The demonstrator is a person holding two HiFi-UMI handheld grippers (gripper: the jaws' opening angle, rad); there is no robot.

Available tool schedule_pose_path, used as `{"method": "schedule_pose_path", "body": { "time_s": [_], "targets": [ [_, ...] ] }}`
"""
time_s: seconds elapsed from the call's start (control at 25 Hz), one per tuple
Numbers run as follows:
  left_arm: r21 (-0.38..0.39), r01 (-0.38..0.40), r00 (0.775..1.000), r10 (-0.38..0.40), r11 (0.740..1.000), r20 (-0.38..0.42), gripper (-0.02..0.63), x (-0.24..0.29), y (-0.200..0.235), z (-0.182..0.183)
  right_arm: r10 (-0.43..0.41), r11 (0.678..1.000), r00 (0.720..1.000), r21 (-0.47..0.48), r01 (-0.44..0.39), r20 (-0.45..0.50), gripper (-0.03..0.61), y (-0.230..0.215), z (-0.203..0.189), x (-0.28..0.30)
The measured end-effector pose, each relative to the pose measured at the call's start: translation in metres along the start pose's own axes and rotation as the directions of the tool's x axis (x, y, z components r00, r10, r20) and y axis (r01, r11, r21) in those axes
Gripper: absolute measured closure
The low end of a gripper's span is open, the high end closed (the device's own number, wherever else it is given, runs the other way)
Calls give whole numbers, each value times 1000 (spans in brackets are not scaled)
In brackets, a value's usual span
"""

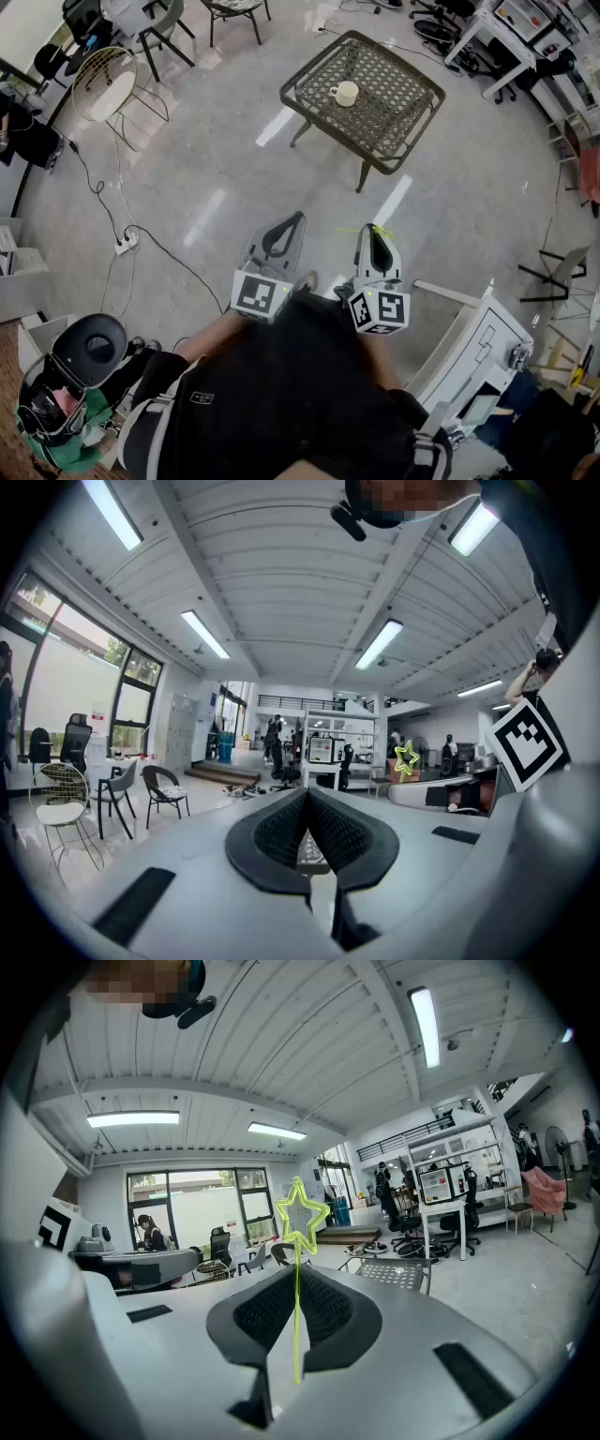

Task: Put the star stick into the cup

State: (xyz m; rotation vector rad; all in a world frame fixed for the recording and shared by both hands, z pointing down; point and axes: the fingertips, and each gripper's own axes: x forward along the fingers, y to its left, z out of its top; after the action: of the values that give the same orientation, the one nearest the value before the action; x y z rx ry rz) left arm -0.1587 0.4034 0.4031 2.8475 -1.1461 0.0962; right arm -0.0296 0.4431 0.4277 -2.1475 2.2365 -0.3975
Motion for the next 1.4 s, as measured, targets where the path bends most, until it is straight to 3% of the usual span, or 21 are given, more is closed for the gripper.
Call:
{"method": "schedule_pose_path", "body": {
  "time_s": [0.92,1.24,1.4],
  "targets": [
    [-9,-76,997,76,997,-25,597,4,-44,-14,81,997,997,10,-81,19,560,-30,-8,-30],
    [7,-30,997,31,1000,-72,597,32,-50,-27,63,998,998,16,-63,6,560,-48,-13,-18],
    [-39,-21,998,18,999,-52,597,60,-39,-24,43,999,999,17,-43,0,560,-60,-10,6]
  ]
}}
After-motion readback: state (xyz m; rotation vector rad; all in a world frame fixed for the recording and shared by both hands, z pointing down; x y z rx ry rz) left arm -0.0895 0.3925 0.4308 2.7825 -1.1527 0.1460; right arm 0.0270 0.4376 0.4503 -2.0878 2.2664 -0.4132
